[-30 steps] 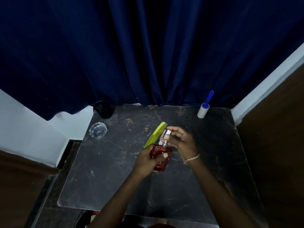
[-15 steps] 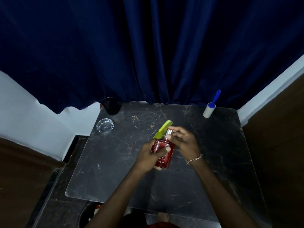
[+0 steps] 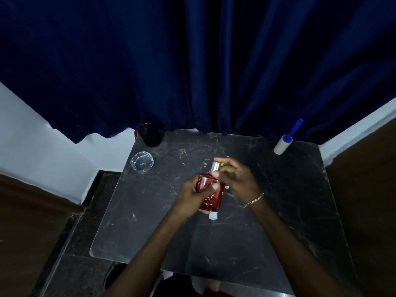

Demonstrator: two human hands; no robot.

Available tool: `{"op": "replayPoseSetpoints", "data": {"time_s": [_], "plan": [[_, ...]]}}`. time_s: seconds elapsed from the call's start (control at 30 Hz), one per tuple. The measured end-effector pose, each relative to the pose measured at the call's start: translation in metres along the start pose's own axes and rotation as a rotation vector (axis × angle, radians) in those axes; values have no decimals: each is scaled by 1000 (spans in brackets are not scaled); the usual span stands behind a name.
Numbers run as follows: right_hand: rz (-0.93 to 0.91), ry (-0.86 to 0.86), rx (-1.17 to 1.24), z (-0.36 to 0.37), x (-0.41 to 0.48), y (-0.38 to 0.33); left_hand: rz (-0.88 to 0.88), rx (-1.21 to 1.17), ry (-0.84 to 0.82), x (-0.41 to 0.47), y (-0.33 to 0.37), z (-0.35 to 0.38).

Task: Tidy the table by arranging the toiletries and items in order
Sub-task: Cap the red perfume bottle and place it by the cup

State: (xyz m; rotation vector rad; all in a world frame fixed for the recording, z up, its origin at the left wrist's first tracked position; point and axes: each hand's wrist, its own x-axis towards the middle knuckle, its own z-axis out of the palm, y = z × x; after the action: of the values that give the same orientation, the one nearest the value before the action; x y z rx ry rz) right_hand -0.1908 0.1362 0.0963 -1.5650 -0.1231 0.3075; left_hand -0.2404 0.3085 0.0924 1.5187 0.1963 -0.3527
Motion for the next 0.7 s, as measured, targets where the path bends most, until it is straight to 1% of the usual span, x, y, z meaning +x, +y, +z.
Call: {"op": "replayPoseSetpoints", "data": {"time_s": [0.1, 0.2, 0.3, 0.43, 0.47, 0.63, 0.7], "plan": [[54, -28, -27, 7, 14, 4, 11, 10, 11, 17, -6, -19], [131, -60, -80, 17, 28, 12, -22, -51, -4, 38, -9, -43], [144, -101, -133, 33, 48, 17, -67, -108, -53, 59, -13, -66], [180, -89, -234, 50, 90, 33, -43, -103, -59, 91, -18, -92], [189, -78, -251, 53, 101, 38, -26, -74, -27, 100, -19, -98], [174, -14, -425, 67, 160, 61, 34, 183, 252, 151, -26, -121], [145, 13, -481, 72, 183, 68, 45, 262, 318, 166, -28, -129]]}}
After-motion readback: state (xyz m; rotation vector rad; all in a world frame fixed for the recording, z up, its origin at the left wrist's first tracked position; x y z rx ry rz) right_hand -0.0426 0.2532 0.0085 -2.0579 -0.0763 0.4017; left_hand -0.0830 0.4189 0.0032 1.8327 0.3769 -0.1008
